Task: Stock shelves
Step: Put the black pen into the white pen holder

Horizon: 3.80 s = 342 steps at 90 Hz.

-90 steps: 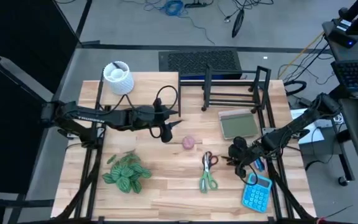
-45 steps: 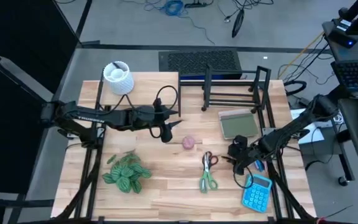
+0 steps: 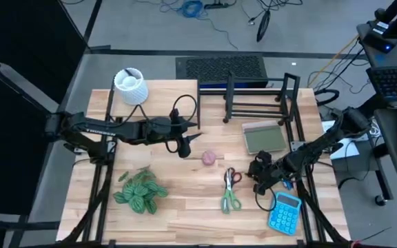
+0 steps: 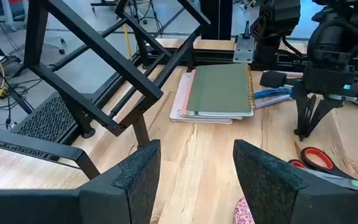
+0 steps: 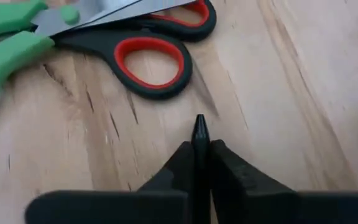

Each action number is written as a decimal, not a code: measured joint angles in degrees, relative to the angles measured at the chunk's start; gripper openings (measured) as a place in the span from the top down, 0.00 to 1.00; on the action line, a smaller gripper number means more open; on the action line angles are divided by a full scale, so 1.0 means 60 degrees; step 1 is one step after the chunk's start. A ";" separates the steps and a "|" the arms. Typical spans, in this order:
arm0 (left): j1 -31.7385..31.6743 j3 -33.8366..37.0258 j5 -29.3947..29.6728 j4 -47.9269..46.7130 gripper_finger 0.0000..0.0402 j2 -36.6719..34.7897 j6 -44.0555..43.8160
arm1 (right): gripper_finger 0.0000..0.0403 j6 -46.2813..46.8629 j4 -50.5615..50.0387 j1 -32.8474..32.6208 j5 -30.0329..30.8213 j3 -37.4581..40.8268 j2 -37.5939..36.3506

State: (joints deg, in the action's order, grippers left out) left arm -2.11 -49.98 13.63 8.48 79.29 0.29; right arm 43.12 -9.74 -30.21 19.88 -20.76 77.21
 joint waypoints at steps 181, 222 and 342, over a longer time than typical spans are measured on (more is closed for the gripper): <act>0.0739 0.0000 -0.1024 0.0745 0.53 0.0002 -0.0012 | 0.71 -0.2221 -0.2612 -0.2508 -0.2352 -0.3761 0.0767; 0.0732 0.0000 -0.1016 0.0703 0.53 0.0002 -0.0002 | 0.72 -0.2585 -0.1507 -0.2420 -0.1935 -0.3817 0.2810; 0.0732 0.0000 -0.1013 0.0800 0.53 0.0002 0.0012 | 0.99 -0.3338 -0.1514 -0.1536 -0.1767 -0.3943 0.1431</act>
State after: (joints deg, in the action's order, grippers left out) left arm 2.28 -49.98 7.55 13.28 79.31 0.36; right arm 23.09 -18.82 -39.43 9.28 -44.42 85.80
